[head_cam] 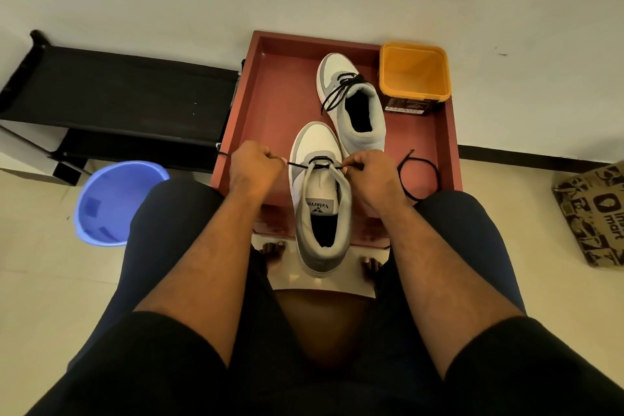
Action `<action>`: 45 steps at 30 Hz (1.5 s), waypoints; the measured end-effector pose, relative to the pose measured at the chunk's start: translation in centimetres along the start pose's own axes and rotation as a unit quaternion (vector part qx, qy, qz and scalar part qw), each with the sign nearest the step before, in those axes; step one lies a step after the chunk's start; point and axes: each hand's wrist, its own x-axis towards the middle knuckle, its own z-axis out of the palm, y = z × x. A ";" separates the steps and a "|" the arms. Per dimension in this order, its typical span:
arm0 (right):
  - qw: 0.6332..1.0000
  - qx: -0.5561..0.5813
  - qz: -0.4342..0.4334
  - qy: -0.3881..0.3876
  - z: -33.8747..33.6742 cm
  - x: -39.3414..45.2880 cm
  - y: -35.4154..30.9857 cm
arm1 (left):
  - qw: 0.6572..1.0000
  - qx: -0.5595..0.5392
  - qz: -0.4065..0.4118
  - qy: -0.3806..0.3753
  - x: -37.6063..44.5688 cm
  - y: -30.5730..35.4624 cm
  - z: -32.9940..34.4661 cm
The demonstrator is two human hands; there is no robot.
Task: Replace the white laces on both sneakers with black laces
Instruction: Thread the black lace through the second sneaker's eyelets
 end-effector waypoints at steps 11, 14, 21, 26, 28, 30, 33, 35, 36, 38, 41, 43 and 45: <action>1.000 -0.017 -0.009 0.020 -0.7 -1.0 -0.9 | 1.000 0.007 0.026 0.006 -2.0 1.3 -1.6; 0.998 0.015 -0.032 0.047 -2.3 -2.4 -2.1 | 0.958 -0.234 0.030 -0.164 -3.0 2.6 -4.4; 0.878 0.462 0.044 -0.116 -1.1 -6.4 -6.2 | 0.821 -0.443 0.103 -0.344 -4.4 3.7 -7.2; 0.801 0.546 0.023 -0.244 0.2 -7.6 -7.4 | 0.875 -0.418 0.085 -0.230 -3.1 2.9 -6.5; 0.814 0.529 0.038 -0.238 -0.1 -7.5 -7.1 | 0.909 -0.395 0.057 -0.120 -2.0 2.3 -6.0; 0.846 0.498 0.067 -0.176 -1.3 -6.8 -6.3 | 0.938 -0.346 0.003 0.009 -1.0 1.5 -5.7; 0.932 0.356 0.030 -0.057 -3.5 -5.4 -4.8 | 0.979 -0.185 -0.020 0.085 -0.9 0.9 -5.2; 0.959 0.282 0.001 -0.029 -3.8 -4.7 -4.3 | 0.991 -0.134 0.017 -0.009 -2.1 2.0 -4.4; 0.964 0.263 -0.006 -0.028 -3.7 -4.6 -4.3 | 0.984 -0.150 0.036 -0.088 -2.9 2.7 -3.9; 0.971 0.236 -0.022 -0.034 -3.1 -4.4 -4.2 | 0.956 -0.177 0.070 -0.222 -4.0 3.6 -2.9; 0.969 0.244 -0.014 -0.043 -3.1 -4.3 -4.1 | 0.957 -0.174 0.068 -0.223 -3.5 3.3 -2.1; 0.963 0.266 0.003 -0.036 -3.7 -4.1 -3.7 | 0.976 -0.176 0.032 -0.122 -2.6 2.6 -2.6; 0.962 0.271 0.013 -0.026 -4.2 -3.8 -3.3 | 0.993 -0.115 0.022 -0.001 -1.9 1.8 -3.6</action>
